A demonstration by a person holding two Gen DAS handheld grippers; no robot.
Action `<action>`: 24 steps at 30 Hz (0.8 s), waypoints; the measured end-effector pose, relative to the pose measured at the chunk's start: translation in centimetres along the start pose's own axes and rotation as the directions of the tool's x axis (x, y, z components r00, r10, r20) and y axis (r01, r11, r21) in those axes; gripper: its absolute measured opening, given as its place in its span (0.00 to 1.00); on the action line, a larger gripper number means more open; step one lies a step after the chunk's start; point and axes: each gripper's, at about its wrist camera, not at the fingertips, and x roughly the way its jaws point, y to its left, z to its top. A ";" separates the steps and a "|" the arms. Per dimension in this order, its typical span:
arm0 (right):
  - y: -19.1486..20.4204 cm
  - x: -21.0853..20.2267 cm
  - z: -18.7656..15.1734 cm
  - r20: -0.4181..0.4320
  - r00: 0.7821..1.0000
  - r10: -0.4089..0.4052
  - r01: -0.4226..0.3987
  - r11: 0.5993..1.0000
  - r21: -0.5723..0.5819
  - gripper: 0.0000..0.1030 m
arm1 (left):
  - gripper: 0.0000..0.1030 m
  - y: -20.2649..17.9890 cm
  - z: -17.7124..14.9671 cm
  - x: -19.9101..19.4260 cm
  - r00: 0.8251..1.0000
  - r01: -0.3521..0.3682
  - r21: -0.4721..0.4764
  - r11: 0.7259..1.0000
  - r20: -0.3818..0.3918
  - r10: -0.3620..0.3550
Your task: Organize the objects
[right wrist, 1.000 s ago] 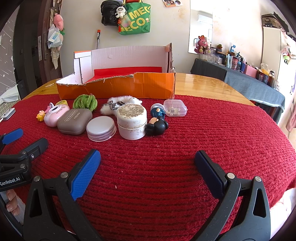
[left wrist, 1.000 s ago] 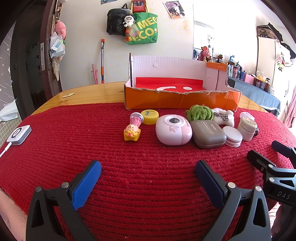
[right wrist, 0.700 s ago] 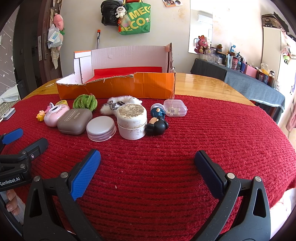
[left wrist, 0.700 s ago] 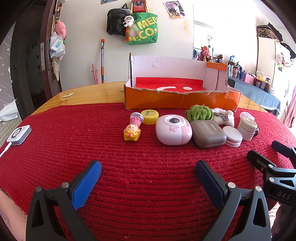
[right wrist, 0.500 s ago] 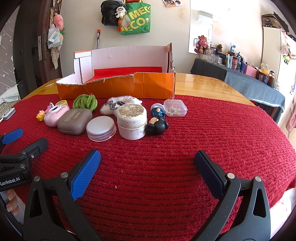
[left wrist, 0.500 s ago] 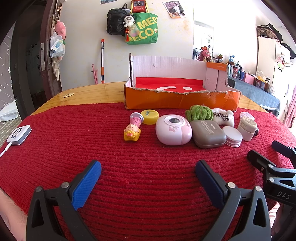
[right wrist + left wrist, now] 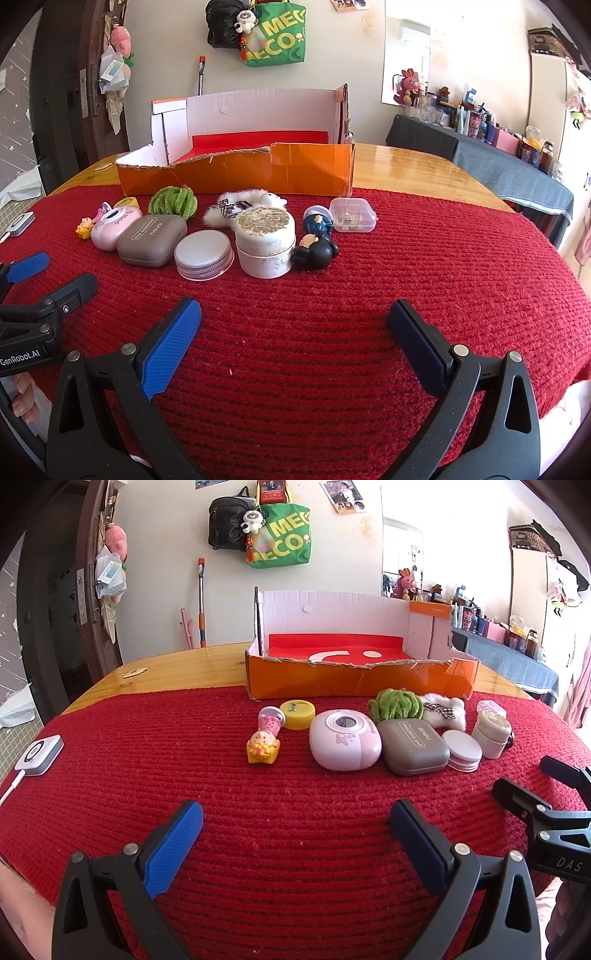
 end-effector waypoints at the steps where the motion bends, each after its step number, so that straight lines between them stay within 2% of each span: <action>1: 0.0 0.0 0.1 -0.005 1.000 0.003 -0.003 1.000 0.002 1.00 | 1.00 0.1 0.2 -0.1 1.000 0.004 0.005 1.000 0.004 -0.004; 6: -0.7 -0.5 1.1 -0.004 1.000 0.028 -0.028 0.999 0.017 1.00 | 1.00 0.8 1.4 -1.0 0.999 0.032 0.007 0.999 0.019 -0.033; 13: -2.7 -1.0 4.0 0.023 1.000 0.013 -0.013 1.000 0.020 1.00 | 1.00 2.6 4.3 -0.9 0.995 0.093 -0.022 0.995 -0.018 -0.093; 20: -5.6 1.1 5.3 -0.068 0.998 0.006 -0.001 0.996 0.085 1.00 | 1.00 4.9 6.5 0.9 0.986 0.138 -0.057 0.989 -0.086 -0.143; 24: -6.0 2.0 5.0 -0.101 0.995 0.007 0.003 0.995 0.097 1.00 | 1.00 6.1 7.0 2.7 0.985 0.105 -0.061 0.993 -0.135 -0.112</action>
